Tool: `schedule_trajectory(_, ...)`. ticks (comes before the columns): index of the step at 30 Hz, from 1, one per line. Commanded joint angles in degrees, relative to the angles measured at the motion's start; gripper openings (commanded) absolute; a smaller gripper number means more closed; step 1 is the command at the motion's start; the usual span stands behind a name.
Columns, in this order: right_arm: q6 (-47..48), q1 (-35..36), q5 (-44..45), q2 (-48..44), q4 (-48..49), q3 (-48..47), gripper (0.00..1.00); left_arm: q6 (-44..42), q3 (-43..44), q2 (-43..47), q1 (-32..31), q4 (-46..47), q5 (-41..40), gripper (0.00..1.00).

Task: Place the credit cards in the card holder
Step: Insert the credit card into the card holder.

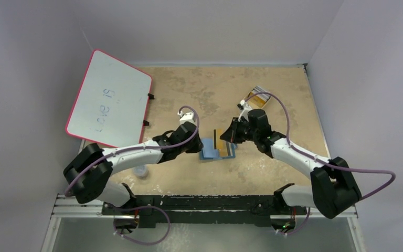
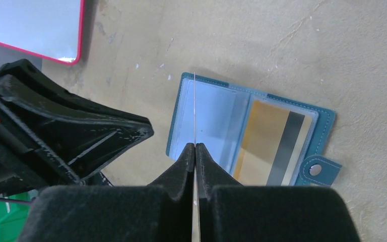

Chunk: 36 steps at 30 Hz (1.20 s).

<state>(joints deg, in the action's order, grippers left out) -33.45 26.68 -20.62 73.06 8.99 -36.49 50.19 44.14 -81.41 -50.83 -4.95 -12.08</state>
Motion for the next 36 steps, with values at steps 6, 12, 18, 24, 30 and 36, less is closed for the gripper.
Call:
schedule_trajectory(6, -2.6, -0.8, 0.6, 1.1, 7.3, 2.9, 0.00, 0.3, -2.6, -5.7, 0.4, 8.1, 0.8, 0.08)
schedule_trajectory(12, -1.9, -2.8, 0.1, 1.9, 9.6, 5.6, 0.00, 0.6, -3.4, -9.1, 0.4, 8.7, 0.5, 0.09)
schedule_trajectory(18, -2.3, -4.2, -3.1, 4.9, 12.3, 6.1, 0.00, 0.2, -2.5, -11.7, 0.4, 7.0, -0.8, 0.08)
schedule_trajectory(24, -2.3, -4.4, -3.5, 7.9, 14.3, 7.0, 0.00, -0.1, -2.7, -12.4, 0.4, 7.1, -1.2, 0.08)
schedule_trajectory(30, -1.3, -4.4, -3.1, 9.4, 13.5, 7.7, 0.00, 0.5, -3.1, -13.3, 0.4, 7.2, -1.5, 0.08)
schedule_trajectory(36, 0.4, -4.4, -1.8, 9.4, 9.4, 7.1, 0.00, 1.3, -2.2, -14.9, 0.4, 5.5, -3.2, 0.09)
